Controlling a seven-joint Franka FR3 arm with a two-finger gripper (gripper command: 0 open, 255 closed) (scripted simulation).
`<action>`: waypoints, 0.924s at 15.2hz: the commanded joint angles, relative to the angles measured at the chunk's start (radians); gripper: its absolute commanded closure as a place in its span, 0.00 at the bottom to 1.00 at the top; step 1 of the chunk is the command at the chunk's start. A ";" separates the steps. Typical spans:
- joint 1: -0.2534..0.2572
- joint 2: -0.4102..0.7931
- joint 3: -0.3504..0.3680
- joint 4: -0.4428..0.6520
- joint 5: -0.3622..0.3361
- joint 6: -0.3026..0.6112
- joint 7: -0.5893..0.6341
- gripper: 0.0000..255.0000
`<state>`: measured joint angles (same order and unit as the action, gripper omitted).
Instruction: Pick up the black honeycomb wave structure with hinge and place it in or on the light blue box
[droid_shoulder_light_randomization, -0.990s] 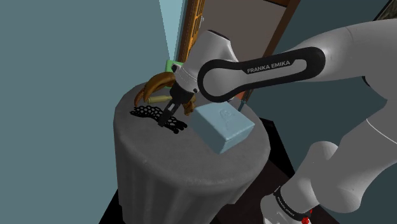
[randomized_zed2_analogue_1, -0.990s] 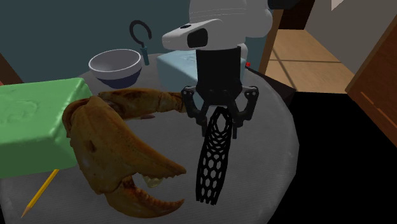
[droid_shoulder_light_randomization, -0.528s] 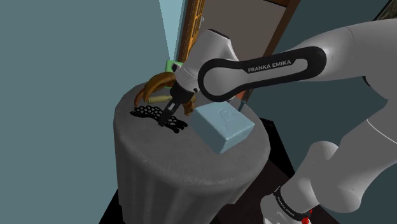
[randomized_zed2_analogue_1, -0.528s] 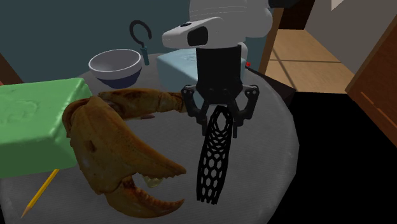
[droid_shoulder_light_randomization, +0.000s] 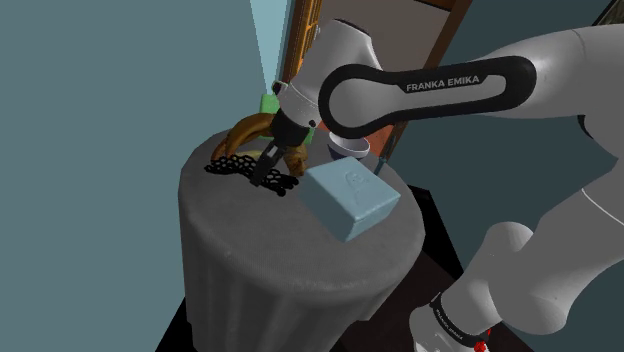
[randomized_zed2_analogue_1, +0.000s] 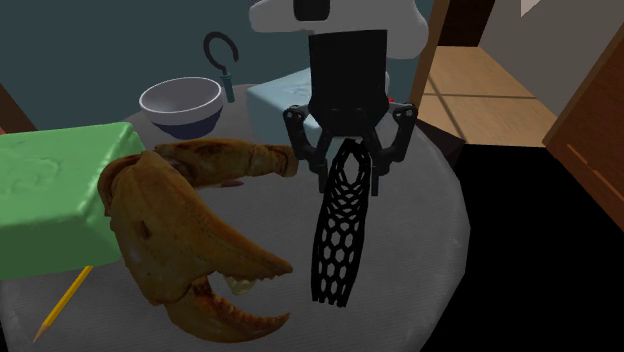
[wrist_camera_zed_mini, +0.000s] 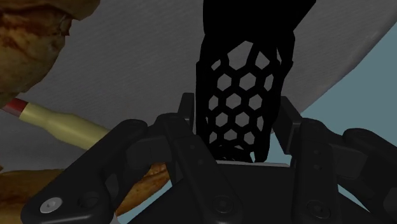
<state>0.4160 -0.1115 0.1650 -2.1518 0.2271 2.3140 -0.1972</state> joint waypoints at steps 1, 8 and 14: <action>-0.002 -0.008 -0.002 0.021 -0.003 -0.029 0.003 1.00; -0.005 -0.029 -0.005 0.093 -0.013 -0.121 0.019 1.00; -0.008 -0.039 -0.008 0.162 -0.021 -0.200 0.033 1.00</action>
<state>0.4089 -0.1474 0.1582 -2.0020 0.2071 2.1300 -0.1659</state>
